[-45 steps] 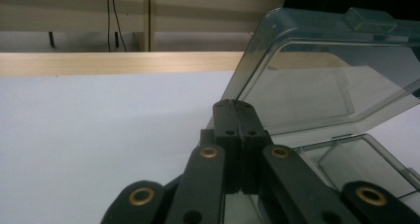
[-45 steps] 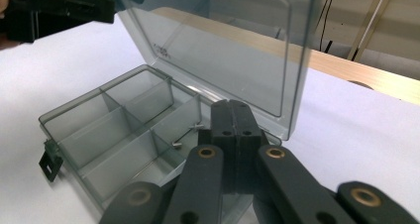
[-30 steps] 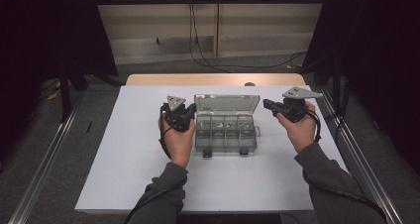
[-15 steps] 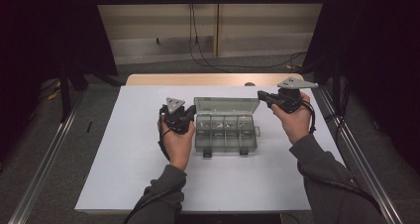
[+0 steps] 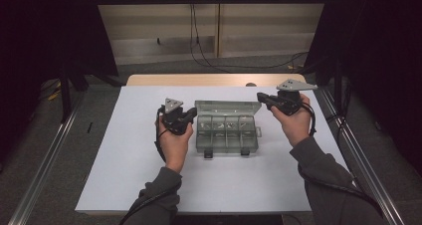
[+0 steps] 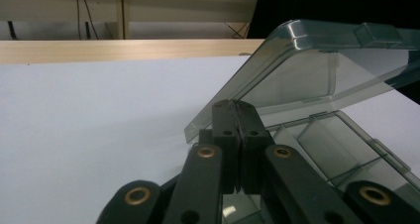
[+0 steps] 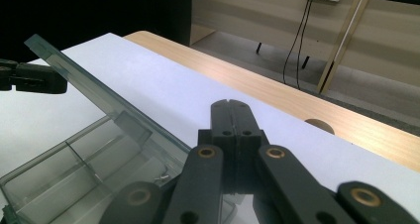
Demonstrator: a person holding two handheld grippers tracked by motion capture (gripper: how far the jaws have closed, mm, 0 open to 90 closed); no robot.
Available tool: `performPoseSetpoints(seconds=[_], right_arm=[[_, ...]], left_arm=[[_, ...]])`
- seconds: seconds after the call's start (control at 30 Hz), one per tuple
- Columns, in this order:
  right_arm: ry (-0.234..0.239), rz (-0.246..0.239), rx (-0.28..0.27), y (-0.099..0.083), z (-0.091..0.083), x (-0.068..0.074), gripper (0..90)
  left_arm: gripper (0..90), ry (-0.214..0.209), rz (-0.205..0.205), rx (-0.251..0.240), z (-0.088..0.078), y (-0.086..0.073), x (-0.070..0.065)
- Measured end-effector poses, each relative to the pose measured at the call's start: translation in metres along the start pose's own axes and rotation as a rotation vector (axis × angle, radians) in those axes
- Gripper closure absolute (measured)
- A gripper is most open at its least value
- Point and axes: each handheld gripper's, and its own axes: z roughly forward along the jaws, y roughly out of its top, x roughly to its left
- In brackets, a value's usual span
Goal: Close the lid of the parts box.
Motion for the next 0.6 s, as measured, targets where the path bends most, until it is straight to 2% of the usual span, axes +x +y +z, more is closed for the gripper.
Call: performPoseSetpoints(seconds=[0.17,0.27,0.4,0.6], right_arm=[[0.005,-0.006,0.002,-0.001,0.001,0.003,90.0],[0.007,-0.007,0.000,-0.002,0.002,0.005,90.0],[0.004,-0.008,0.003,-0.005,0.003,0.005,90.0],[0.003,0.002,0.003,-0.008,0.002,0.005,90.0]], left_arm=[[86.7,-0.038,-0.008,0.023,-0.003,-0.001,0.005],[84.1,-0.047,-0.018,0.026,-0.007,-0.002,0.009],[83.3,-0.024,-0.021,0.022,-0.012,-0.002,0.016],[89.5,-0.008,-0.067,0.033,-0.017,0.004,0.028]])
